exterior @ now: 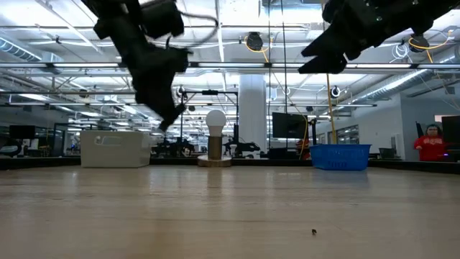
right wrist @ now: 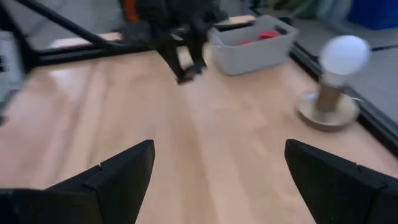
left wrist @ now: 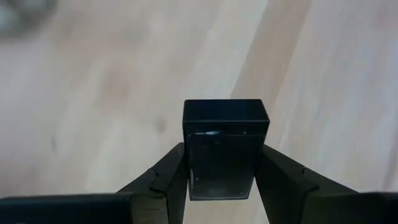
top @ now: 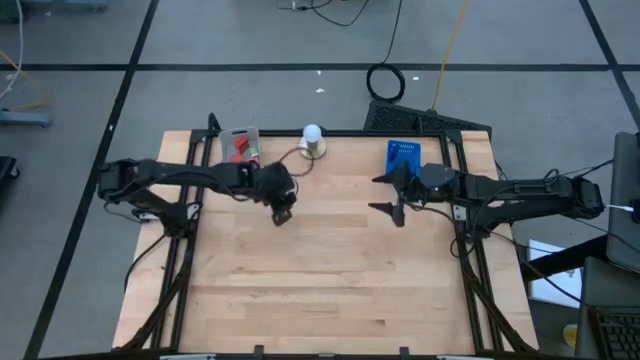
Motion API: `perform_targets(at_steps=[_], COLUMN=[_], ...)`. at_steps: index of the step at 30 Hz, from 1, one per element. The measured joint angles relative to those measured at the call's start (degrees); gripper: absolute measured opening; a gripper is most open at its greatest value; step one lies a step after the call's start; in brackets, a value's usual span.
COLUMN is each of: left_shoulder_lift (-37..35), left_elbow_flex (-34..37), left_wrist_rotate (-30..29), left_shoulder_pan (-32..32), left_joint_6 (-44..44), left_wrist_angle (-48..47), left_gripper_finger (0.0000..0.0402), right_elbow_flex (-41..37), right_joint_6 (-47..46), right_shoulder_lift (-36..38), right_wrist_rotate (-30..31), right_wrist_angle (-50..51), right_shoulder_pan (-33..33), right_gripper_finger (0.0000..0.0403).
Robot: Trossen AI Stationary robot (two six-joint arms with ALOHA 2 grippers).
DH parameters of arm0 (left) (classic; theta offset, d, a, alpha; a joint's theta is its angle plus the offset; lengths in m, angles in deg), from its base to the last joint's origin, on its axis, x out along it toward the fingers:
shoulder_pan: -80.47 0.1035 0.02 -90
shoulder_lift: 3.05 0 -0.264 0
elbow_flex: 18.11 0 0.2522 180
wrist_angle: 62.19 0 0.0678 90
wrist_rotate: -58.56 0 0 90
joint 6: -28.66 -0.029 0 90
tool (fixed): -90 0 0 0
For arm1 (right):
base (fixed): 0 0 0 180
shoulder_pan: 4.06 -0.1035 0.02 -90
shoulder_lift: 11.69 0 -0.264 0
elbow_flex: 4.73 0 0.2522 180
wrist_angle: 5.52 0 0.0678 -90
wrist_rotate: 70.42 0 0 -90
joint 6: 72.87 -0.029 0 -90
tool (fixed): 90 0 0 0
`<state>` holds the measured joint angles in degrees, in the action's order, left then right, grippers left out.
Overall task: Pick & Place Office items
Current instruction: Put the black digital clock into the blue bin
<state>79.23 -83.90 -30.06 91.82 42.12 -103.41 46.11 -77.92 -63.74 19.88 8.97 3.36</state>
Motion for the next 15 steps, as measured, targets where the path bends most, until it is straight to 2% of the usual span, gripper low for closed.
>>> perform_targets(at_steps=[5, 9, 15], left_shoulder_lift=[-5.14, -5.57, -5.53], left_elbow_flex=[2.74, 5.54, 12.52], left_wrist_rotate=[0.02, 0.04, 0.06], left_shoulder_pan=[1.71, 3.15, 5.5], left_joint_6=[-0.25, 0.31, 3.85], left_wrist_angle=[15.12, 27.81, 46.03], left_gripper_finger=[0.0155, 0.0155, 0.0155], right_elbow_flex=[0.0, -1.54, -10.84], right_joint_6=[0.31, 0.01, -1.41], right_shoulder_lift=[0.0, 0.15, 0.96], right_wrist_rotate=[6.34, 9.03, 9.21], right_wrist_angle=[1.27, -1.38, -17.36], right_shoulder_pan=[-0.04, 0.0, -0.04], right_gripper_finger=[0.0352, 0.0352, 0.0352])
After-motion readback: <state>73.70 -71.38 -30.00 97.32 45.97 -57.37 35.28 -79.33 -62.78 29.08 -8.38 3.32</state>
